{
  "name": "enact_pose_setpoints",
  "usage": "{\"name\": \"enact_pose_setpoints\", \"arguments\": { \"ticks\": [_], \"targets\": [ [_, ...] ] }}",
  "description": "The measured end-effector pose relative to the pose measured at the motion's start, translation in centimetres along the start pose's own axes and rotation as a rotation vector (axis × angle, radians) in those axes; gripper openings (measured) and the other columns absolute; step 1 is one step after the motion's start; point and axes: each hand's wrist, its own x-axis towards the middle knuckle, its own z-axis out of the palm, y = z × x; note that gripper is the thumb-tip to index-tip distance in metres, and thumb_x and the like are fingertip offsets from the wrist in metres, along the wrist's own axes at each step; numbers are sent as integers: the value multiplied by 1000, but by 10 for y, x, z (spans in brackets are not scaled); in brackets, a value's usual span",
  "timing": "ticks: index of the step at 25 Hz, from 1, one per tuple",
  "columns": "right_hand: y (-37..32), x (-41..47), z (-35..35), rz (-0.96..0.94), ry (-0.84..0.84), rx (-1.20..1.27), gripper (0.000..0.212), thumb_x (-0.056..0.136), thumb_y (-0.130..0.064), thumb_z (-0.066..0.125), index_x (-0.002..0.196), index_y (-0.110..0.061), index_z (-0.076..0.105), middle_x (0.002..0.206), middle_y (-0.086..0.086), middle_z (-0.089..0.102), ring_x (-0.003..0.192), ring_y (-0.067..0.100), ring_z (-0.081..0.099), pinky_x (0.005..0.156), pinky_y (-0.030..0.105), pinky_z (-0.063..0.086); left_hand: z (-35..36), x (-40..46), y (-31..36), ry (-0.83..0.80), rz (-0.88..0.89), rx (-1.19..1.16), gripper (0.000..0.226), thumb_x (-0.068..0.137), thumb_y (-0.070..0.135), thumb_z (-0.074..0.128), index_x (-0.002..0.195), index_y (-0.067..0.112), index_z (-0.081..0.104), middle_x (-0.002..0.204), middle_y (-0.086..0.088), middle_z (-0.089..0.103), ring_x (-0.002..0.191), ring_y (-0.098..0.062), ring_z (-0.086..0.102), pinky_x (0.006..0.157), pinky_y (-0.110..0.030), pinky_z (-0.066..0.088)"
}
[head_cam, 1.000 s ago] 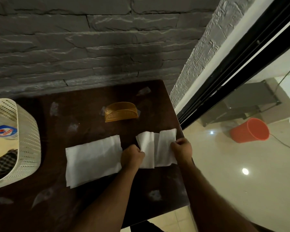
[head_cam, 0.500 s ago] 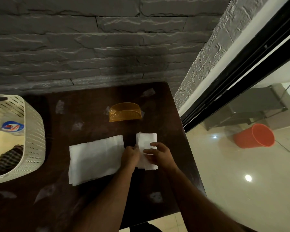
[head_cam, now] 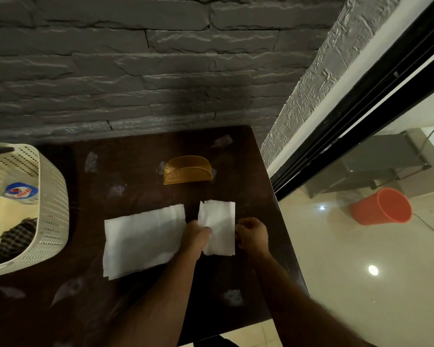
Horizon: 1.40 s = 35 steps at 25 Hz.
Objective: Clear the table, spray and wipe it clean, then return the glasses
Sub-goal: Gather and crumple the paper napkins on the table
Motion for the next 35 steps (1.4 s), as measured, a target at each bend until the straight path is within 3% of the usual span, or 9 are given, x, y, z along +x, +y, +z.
{"name": "enact_pose_setpoints", "arguments": {
  "ticks": [2, 4, 9, 15, 18, 25, 28, 32, 35],
  "targets": [
    [2, 5, -3, 3, 47, -182, 14, 86, -30, 68, 95, -21, 62, 93, 0, 65, 79, 14, 64, 72, 38, 60, -2, -3, 2, -70, -20, -118, 45, 90, 29, 61, 131, 13, 50, 117, -10, 59, 102, -27, 58, 92, -46, 51],
    [1, 8, -2, 44, -32, -225, 25, 84, -37, 70, 98, -19, 61, 91, 0, 64, 77, 14, 64, 65, 35, 60, -5, -6, 1, -123, -28, -179, 47, 91, 32, 61, 133, 15, 46, 122, -10, 57, 106, -28, 57, 93, -48, 50],
    [-5, 8, 5, 75, -96, -290, 25, 84, -34, 71, 95, -18, 57, 87, 1, 63, 72, 14, 63, 54, 27, 52, -12, -7, -1, -66, 64, -92, 44, 93, 37, 57, 131, 23, 40, 127, -6, 51, 107, -25, 55, 90, -46, 53],
    [-6, 17, 9, -18, -45, -473, 21, 83, -35, 70, 92, -18, 64, 85, -1, 67, 76, 13, 66, 71, 36, 58, -14, -5, -4, -65, 253, 87, 35, 93, 33, 58, 125, 21, 51, 122, -4, 55, 101, -16, 55, 79, -29, 47],
    [-5, 18, 12, -45, -26, -567, 17, 85, -33, 66, 93, -17, 66, 86, -1, 67, 76, 15, 67, 73, 38, 59, -14, -2, 0, -38, 261, 159, 38, 89, 32, 64, 123, 22, 51, 117, -3, 57, 98, -16, 57, 76, -28, 48],
    [-2, 15, 3, 103, 27, -422, 20, 93, -19, 53, 106, -8, 64, 84, 7, 68, 78, 24, 69, 75, 40, 59, -12, 4, 1, -5, 263, 222, 33, 83, 35, 71, 110, 23, 57, 105, 2, 61, 95, -17, 59, 83, -38, 55],
    [1, 9, 3, 46, 105, -430, 21, 94, -28, 52, 106, -12, 60, 88, 2, 65, 77, 19, 66, 68, 35, 57, -11, 6, -2, -7, 289, 224, 19, 86, 35, 67, 100, 24, 62, 100, 2, 65, 91, -16, 61, 85, -42, 56],
    [-4, 2, 9, -211, 226, -591, 23, 89, -41, 59, 100, -21, 58, 94, -4, 60, 77, 11, 57, 62, 24, 46, -10, 4, 2, 86, 371, 295, 11, 88, 33, 66, 91, 24, 61, 86, 6, 63, 77, -9, 58, 68, -26, 51],
    [-6, 7, 14, -173, 169, -607, 23, 87, -39, 62, 99, -19, 61, 93, -5, 60, 80, 11, 59, 66, 26, 50, -7, 0, 8, 187, 460, 422, 8, 88, 34, 65, 87, 27, 63, 83, 8, 64, 72, -4, 57, 58, -18, 41]
  ]
}}
